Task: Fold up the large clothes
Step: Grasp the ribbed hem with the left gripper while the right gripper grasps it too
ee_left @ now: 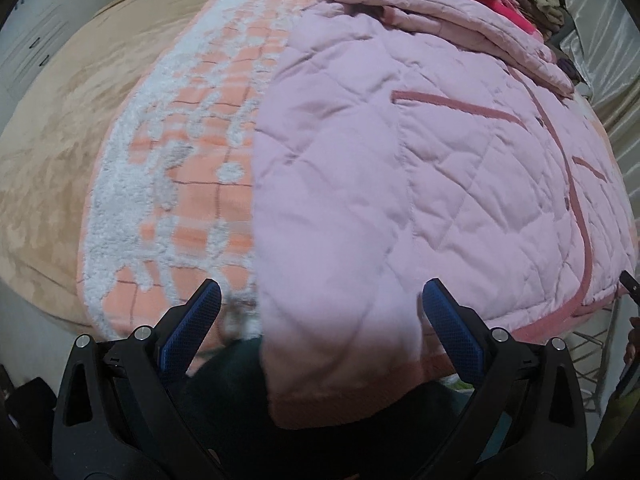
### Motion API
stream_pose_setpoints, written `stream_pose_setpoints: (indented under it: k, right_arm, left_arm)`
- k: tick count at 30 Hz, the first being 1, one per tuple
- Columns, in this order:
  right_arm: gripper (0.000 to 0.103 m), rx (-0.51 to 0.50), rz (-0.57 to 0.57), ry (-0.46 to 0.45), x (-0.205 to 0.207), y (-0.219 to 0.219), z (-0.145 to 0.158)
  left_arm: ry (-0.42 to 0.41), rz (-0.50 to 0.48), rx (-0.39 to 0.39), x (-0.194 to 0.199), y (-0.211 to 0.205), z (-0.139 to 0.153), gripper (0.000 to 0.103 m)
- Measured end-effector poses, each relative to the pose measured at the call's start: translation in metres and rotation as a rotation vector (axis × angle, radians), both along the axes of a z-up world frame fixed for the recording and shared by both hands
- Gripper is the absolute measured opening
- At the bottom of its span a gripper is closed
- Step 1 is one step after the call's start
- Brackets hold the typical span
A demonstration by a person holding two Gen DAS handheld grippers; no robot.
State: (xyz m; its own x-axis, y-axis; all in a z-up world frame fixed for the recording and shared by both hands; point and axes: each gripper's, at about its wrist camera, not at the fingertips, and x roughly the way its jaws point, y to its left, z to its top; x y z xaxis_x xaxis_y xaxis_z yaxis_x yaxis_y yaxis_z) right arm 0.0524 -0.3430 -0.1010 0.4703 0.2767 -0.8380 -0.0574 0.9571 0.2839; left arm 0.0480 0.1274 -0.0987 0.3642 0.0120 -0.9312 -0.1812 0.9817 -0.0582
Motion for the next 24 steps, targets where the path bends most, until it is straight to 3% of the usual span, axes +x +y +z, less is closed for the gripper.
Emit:
stream_pose_setpoints:
  k: [4,6,7,8,9,11,14,17,24]
  right_arm:
    - [0.086,0.030,-0.017,-0.010,-0.003,-0.002,-0.003]
    - [0.065,0.040,-0.026,-0.016,-0.005,-0.004,-0.003]
    - [0.057,0.051,-0.024,-0.020,-0.005,-0.005,-0.002]
    - [0.040,0.059,-0.017,-0.030,-0.006,-0.005,0.000]
    - [0.036,0.051,-0.004,-0.051,-0.008,-0.003,0.004]
    - [0.024,0.025,0.039,-0.101,-0.013,0.003,0.016]
    - [0.019,0.031,0.051,-0.154,-0.016,0.005,0.032]
    - [0.017,0.072,0.045,-0.212,-0.018,0.003,0.050]
    - [0.015,0.113,0.059,-0.334,-0.013,0.004,0.093]
  left_arm:
    - [0.008,-0.044,-0.033,0.005,-0.015,-0.004,0.092]
    - [0.002,-0.053,-0.030,0.006,-0.020,-0.004,0.086]
    - [-0.006,-0.058,-0.026,0.006,-0.023,-0.004,0.081]
    - [-0.013,-0.062,-0.027,0.006,-0.024,-0.004,0.072]
    - [-0.028,-0.060,-0.029,0.005,-0.025,-0.002,0.067]
    - [-0.051,-0.059,-0.018,0.004,-0.025,0.002,0.037]
    - [-0.092,-0.061,-0.038,0.003,-0.021,0.011,0.017]
    - [-0.144,-0.073,-0.053,0.001,-0.019,0.025,0.011]
    - [-0.276,-0.113,-0.046,0.011,-0.028,0.076,0.009]
